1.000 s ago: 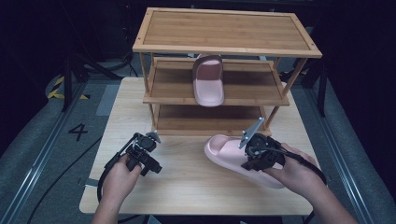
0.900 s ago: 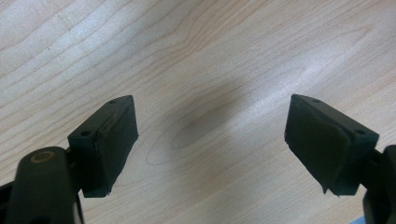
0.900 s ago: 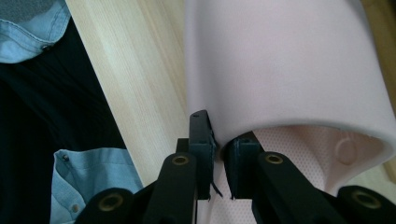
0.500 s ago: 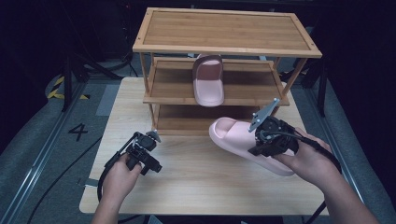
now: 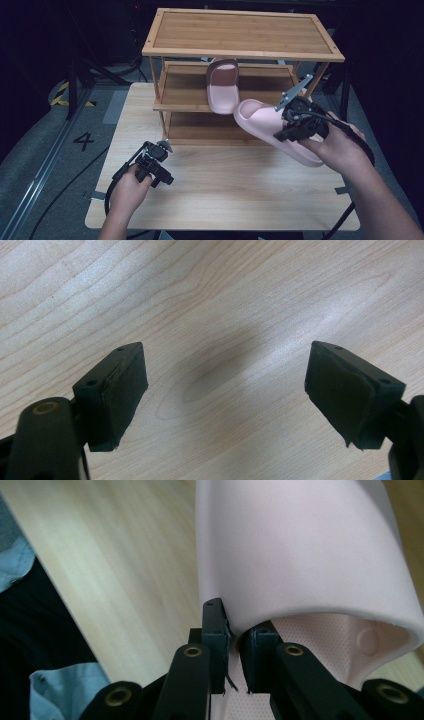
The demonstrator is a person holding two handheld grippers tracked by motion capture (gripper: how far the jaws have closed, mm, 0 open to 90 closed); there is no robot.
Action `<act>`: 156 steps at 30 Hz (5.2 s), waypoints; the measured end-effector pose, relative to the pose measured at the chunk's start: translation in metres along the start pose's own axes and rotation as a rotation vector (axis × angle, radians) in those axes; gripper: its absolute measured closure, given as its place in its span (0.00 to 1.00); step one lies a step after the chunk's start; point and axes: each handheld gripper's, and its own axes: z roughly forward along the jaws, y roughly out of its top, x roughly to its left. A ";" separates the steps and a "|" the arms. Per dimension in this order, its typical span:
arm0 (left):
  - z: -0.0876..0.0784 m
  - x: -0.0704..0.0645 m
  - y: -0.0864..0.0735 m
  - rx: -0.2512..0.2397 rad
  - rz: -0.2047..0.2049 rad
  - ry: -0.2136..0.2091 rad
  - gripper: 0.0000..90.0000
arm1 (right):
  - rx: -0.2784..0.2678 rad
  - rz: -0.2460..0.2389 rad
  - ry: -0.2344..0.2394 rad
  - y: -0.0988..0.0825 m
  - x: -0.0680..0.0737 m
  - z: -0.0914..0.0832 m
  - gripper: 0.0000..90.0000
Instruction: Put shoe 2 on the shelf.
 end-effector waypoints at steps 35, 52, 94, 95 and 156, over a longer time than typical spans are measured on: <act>-0.003 0.008 -0.005 -0.007 -0.011 -0.003 0.20 | 0.013 0.070 -0.251 0.044 -0.069 0.039 0.88; -0.004 0.006 0.014 0.013 0.015 -0.030 0.20 | -0.195 0.157 -0.190 0.002 -0.056 -0.001 0.72; 0.000 0.000 0.008 0.049 0.029 -0.014 0.20 | -0.190 0.410 -0.030 -0.109 -0.091 0.016 0.99; 0.000 0.000 0.008 0.048 0.029 -0.014 0.20 | -0.190 0.400 -0.025 -0.106 -0.089 0.017 0.99; 0.000 0.003 -0.009 0.053 0.010 -0.003 0.20 | -0.232 0.207 0.043 -0.027 -0.047 0.034 0.87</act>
